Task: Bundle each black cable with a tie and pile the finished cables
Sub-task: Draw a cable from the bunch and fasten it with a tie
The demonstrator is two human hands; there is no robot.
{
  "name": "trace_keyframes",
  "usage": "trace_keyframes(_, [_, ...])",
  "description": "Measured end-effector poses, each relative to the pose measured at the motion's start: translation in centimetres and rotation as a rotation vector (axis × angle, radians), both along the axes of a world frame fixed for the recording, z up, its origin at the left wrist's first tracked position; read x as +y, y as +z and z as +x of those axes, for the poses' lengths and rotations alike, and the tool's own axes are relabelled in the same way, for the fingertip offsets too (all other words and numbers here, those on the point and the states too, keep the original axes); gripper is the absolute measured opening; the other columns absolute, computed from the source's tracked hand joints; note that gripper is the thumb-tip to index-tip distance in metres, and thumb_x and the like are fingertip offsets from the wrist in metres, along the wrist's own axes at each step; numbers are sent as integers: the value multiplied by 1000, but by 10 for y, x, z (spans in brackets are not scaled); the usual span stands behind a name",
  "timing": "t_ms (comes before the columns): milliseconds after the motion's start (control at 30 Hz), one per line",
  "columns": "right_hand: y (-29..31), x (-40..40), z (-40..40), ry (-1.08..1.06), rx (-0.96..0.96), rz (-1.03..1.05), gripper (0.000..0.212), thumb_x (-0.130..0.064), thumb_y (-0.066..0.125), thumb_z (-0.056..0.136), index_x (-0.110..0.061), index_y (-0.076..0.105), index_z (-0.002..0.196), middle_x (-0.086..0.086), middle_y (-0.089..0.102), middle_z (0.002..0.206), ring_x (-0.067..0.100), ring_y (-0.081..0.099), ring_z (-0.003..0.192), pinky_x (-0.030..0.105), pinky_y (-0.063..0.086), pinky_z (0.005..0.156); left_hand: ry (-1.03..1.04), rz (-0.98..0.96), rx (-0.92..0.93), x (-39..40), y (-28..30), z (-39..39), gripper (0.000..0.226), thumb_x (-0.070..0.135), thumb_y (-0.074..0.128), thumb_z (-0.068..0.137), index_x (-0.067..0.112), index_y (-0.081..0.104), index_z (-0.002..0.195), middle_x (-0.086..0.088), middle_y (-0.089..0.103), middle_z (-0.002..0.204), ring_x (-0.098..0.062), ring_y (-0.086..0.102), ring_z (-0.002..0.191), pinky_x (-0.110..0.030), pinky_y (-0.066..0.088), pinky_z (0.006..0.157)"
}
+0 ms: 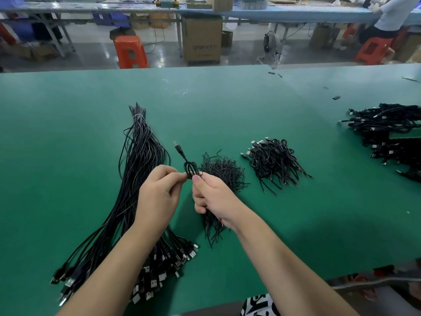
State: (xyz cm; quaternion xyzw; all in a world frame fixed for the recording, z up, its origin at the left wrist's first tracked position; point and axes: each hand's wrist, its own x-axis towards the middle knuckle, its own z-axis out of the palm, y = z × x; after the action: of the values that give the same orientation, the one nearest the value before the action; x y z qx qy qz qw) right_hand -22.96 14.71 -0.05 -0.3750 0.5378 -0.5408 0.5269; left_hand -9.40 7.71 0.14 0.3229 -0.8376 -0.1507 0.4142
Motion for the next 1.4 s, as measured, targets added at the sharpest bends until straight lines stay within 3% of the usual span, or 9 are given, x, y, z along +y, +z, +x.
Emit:
trace_keyframes(267, [6,-1,-5,36,-103,134,30,-29,39,110,-16,52,87,-7,30,60,8,24,46,23,30,44,-101,-471,-127,-2,5,7,14,-6,66,89,5,74,86,-9,72,103,-32,65,100,-42,52,81])
trace_keyframes(367, [11,-1,-8,102,-127,192,30,-31,39,107,-19,49,81,-6,26,60,9,19,46,23,25,44,-187,-437,-165,-3,13,7,19,-10,62,88,6,71,87,-6,72,116,-25,62,123,-40,48,95])
trace_keyframes(500, [15,-1,-8,188,-139,210,20,-31,37,93,-21,41,77,-9,26,59,9,17,45,25,19,43,-201,-210,-119,-1,21,6,14,10,57,95,7,69,88,2,74,104,-19,67,111,-41,46,96])
trace_keyframes(633, [19,1,-6,240,184,132,19,-31,45,101,-19,40,87,-10,32,64,7,25,47,26,28,42,-159,-20,-101,-1,28,11,8,14,60,91,14,67,89,10,68,89,-17,59,88,-43,43,85])
trace_keyframes(900, [27,6,2,276,1211,23,28,-40,29,108,-18,38,95,0,51,78,27,49,71,40,32,63,-109,295,-197,-5,45,17,17,18,70,91,32,69,81,11,66,86,-9,62,89,-54,45,91])
trace_keyframes(1000, [25,6,6,287,1303,-6,23,-36,27,109,-18,36,96,0,49,82,26,48,70,39,34,65,-89,367,-264,-5,48,17,18,24,71,90,37,68,78,12,66,86,1,60,87,-46,46,95])
trace_keyframes(1133, [21,4,6,273,1396,-13,25,-35,23,109,-18,37,97,0,50,82,26,49,67,40,38,65,-6,403,-171,-3,46,13,17,24,82,81,32,67,76,15,67,80,9,59,84,-4,40,72])
trace_keyframes(1300, [13,-1,6,196,1461,9,33,-34,25,109,-10,48,112,8,66,89,34,64,73,42,44,63,56,212,-193,1,41,10,12,31,76,86,20,81,83,10,74,91,-10,63,93,-41,51,88])
trace_keyframes(1400, [9,-4,4,174,1439,55,24,-29,28,108,-12,44,108,4,55,82,35,63,75,40,41,60,24,203,-253,2,43,8,11,32,77,86,23,82,89,7,75,102,-18,63,107,-48,47,95])
